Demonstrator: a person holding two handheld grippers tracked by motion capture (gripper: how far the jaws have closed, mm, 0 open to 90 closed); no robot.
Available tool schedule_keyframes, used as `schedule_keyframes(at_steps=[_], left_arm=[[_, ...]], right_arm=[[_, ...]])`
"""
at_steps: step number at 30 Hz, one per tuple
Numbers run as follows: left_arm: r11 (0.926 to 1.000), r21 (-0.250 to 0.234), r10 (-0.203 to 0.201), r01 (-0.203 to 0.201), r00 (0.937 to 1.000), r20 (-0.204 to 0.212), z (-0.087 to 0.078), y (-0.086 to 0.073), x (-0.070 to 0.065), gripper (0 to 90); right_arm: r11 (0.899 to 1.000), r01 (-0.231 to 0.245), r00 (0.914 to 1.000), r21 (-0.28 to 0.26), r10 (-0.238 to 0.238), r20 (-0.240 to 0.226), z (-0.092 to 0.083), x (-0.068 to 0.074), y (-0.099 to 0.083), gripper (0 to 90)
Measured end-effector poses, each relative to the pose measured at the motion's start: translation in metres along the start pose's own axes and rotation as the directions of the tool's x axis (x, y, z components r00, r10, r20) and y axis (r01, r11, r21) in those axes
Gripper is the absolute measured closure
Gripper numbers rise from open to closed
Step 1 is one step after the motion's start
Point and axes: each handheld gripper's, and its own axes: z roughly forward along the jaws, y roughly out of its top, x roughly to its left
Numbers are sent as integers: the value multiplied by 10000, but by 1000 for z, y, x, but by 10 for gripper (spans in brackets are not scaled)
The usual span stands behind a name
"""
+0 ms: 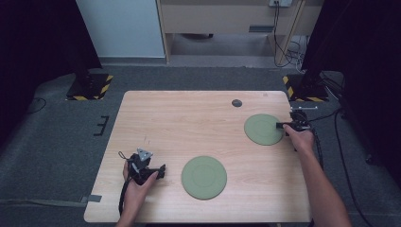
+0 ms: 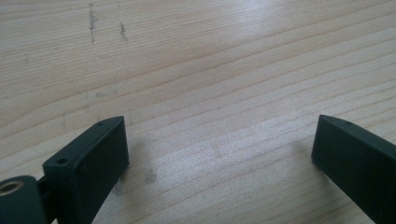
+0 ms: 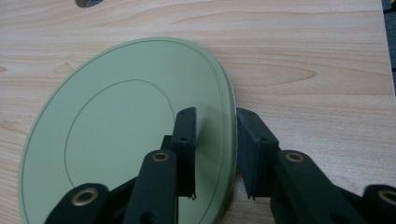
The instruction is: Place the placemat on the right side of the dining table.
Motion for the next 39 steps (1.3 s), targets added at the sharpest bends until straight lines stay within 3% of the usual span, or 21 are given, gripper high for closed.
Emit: schedule_keyframes(at_steps=[16,22,26,39], left_arm=[[10000,5,-7,7,10000,16,0,0,1,37],[10000,-3,-10,10,10000,6,0,0,1,37],[10000,-27,-34,34,10000,-13,-1,0,1,37],[10000,-32,-28,28,10000,-44,-1,0,2,37]], right_arm=[[10000,90,9996,-19,-90,250,-1,2,1,556],[9999,149,9991,68,-151,385,0,7,5,420],[9999,123,9976,18,-124,677,0,8,8,262],[9982,-151,9989,-575,176,425,-7,13,14,104]])
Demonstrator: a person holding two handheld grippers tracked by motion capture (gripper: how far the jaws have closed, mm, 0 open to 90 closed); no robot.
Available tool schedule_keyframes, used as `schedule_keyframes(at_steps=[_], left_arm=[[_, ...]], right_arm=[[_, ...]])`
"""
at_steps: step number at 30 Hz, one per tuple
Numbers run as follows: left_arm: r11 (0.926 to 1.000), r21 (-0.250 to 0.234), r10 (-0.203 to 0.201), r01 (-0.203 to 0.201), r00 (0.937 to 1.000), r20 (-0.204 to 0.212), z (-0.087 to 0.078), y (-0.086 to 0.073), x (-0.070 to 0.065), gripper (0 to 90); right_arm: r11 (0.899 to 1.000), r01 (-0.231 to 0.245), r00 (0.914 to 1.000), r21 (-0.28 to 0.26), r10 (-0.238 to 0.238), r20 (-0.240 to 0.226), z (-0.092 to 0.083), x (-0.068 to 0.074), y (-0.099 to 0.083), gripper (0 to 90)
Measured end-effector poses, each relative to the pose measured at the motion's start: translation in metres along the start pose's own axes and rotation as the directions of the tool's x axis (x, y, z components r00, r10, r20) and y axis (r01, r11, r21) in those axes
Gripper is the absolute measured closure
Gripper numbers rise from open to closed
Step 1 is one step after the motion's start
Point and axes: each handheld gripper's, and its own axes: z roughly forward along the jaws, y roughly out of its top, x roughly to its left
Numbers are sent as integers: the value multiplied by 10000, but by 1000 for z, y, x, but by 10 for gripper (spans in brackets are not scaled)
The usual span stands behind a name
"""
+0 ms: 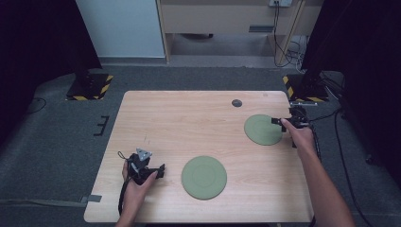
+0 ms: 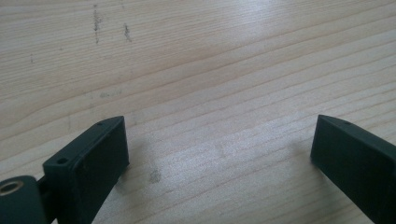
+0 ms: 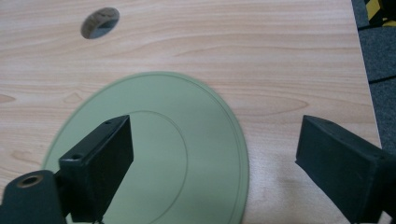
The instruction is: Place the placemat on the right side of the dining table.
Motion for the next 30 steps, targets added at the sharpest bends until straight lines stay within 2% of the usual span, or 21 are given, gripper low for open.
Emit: schedule_keyframes(at_steps=[2,10,18,30], left_arm=[[10000,-5,-17,17,10000,1,0,0,1,37],[10000,2,-44,44,10000,-32,0,0,2,35],[9997,109,-195,195,9998,-77,1,0,5,28],[9996,97,-277,277,9996,-44,2,-1,8,8]], right_arm=[[9999,-29,9999,-118,27,-169,-2,3,1,82],[9963,226,9997,-824,-223,44,-6,13,4,79],[9898,219,9997,-1408,-233,-77,-17,21,8,76],[9901,440,9990,-1332,-451,-48,-33,26,8,62]])
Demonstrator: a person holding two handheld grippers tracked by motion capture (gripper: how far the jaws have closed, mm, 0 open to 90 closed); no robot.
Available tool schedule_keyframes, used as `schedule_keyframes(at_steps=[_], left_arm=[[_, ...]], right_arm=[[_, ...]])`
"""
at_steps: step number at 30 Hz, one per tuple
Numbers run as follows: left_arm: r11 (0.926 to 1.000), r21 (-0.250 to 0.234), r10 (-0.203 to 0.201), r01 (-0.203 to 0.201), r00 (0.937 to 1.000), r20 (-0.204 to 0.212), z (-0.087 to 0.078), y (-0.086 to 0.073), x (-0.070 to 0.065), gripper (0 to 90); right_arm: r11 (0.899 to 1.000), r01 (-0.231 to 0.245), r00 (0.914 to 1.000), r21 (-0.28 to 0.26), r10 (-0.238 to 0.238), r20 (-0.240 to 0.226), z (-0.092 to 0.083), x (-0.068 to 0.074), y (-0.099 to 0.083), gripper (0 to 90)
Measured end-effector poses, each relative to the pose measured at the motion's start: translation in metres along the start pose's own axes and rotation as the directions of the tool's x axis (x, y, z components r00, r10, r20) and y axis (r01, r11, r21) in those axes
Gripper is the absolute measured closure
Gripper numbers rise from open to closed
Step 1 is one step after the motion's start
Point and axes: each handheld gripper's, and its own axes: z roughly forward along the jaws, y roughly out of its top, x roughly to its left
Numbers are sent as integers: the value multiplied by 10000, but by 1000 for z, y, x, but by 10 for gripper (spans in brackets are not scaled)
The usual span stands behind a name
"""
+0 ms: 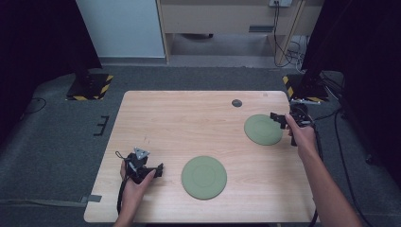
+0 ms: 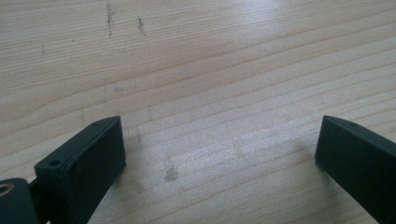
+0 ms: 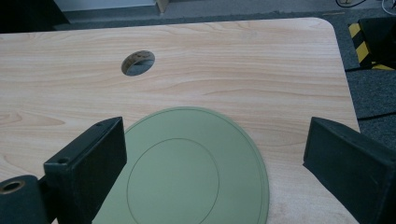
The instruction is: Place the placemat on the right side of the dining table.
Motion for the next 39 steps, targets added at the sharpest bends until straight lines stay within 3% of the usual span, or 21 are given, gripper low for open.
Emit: schedule_keyframes(at_steps=[20,39], left_arm=[[10000,-33,-16,16,10000,6,1,0,0,3],[10000,-28,-14,14,10000,2,1,0,0,2]], right_arm=[[9993,385,9991,-36,-385,-149,-21,0,1,57],[9946,1041,9938,26,-1039,-403,-37,13,-7,58]])
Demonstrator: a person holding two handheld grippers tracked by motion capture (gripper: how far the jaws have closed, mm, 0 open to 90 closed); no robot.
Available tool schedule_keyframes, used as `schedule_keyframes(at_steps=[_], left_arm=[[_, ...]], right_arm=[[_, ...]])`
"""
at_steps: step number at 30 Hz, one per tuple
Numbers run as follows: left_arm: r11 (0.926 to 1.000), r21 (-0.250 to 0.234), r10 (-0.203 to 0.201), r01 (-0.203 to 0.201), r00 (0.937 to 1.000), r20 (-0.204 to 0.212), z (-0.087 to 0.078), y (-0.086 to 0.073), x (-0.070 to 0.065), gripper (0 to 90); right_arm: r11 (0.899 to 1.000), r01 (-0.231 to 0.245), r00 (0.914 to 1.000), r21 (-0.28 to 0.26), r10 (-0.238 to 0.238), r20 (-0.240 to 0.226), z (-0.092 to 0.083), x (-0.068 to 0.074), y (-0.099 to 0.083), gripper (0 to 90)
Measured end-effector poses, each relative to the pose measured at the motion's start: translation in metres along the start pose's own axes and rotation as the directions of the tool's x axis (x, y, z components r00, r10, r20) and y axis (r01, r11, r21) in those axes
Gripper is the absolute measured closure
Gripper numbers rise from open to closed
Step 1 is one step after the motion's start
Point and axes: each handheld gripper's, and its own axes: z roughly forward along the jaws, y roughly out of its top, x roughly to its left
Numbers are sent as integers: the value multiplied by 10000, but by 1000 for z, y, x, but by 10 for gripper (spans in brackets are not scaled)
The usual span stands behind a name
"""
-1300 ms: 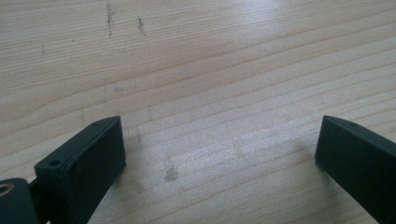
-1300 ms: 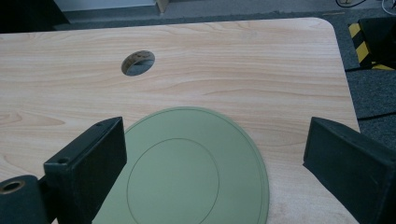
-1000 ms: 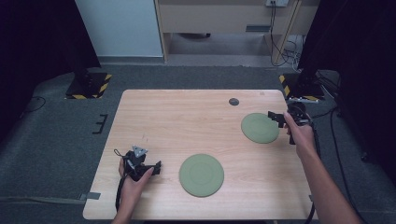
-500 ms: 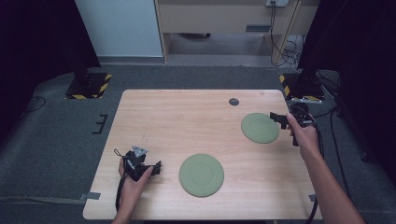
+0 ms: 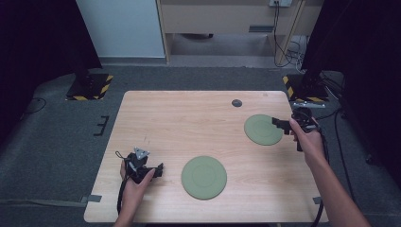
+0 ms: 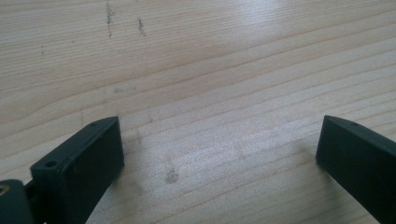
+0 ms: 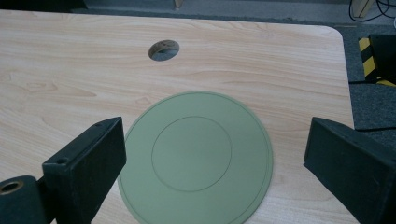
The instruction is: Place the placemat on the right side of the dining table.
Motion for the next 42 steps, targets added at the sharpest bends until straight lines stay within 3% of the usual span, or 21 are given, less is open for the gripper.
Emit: schedule_keyframes(at_steps=[19,28,42], left_arm=[[10000,6,1,-1,10000,2,0,0,0,1],[10000,14,5,-5,10000,1,0,0,0,0],[10000,16,8,-8,10000,2,0,0,0,0]], right_arm=[[9986,520,9983,26,-519,-266,-20,17,-18,66],[9970,762,9963,134,-757,-397,-21,25,-28,68],[9901,1367,9884,329,-1341,-709,-21,49,-43,78]])
